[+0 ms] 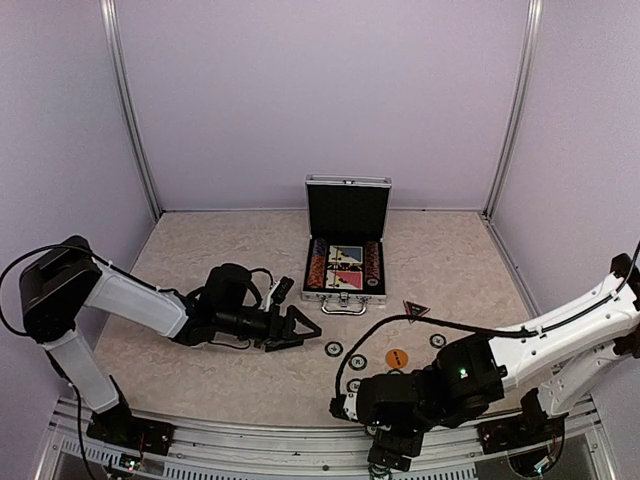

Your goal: Pack up texas hold em set

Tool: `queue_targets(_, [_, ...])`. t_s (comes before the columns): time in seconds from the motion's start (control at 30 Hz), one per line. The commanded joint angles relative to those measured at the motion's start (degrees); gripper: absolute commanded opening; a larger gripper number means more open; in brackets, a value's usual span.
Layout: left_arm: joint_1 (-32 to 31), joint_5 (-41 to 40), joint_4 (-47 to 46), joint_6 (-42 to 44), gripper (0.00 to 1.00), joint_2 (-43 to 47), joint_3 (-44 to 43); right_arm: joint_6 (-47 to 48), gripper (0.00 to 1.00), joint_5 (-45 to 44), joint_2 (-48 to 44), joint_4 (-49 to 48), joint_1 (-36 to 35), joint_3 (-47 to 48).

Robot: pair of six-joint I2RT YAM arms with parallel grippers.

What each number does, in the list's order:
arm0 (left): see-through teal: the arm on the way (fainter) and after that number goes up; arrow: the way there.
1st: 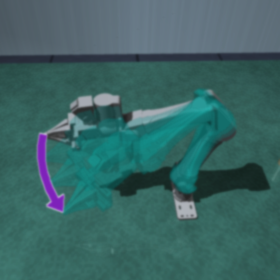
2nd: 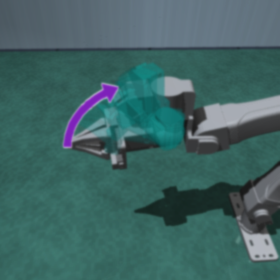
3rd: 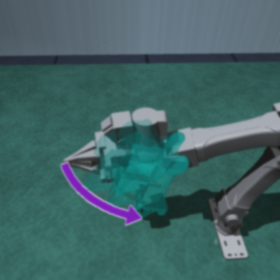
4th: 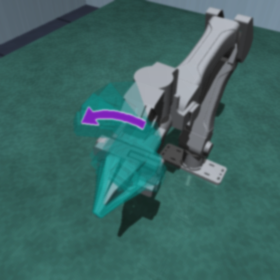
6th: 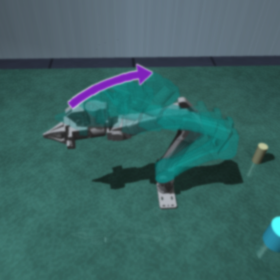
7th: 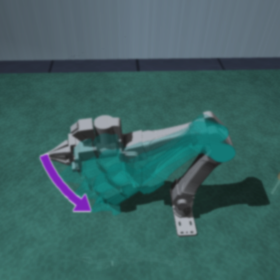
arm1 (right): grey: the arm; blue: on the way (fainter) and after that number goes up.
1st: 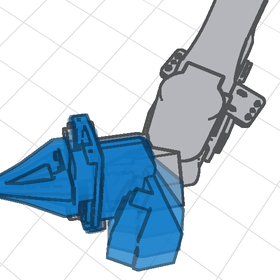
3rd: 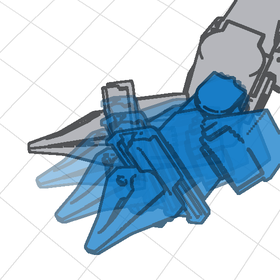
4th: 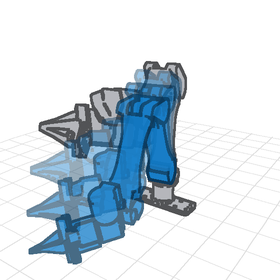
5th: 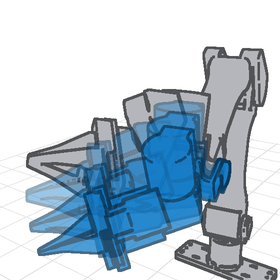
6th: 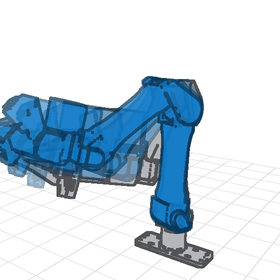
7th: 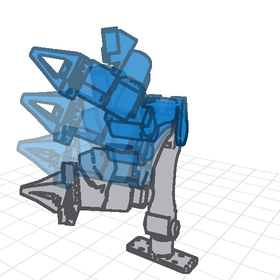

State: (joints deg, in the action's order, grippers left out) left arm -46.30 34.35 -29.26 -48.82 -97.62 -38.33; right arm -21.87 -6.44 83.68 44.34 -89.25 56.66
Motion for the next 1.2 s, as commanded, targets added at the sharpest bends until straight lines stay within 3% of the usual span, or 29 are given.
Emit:
queue_targets(0.0, [1.0,-3.0,5.0,2.1,0.91,5.0,2.8,-2.9,1.00,0.1,2.7,3.6,-4.9,0.9])
queue_targets(0.47, [3.9,-5.7,6.0,0.9,0.93,11.2,7.9,-0.9,1.00,3.9,8.2,-1.0,-8.9,-1.6])
queue_targets(0.93, [4.8,-5.7,6.7,1.3,0.93,11.2,7.7,1.8,0.99,3.2,13.5,-5.0,-9.6,-2.6])
queue_targets(1.07, [4.8,-5.8,6.7,1.2,0.93,11.4,7.9,2.0,0.94,4.2,13.6,-6.2,-9.6,-2.9])
queue_targets(1.17, [4.8,-5.8,7.0,1.2,0.93,11.4,8.0,2.1,0.81,5.4,13.4,-7.0,-9.6,-3.1])
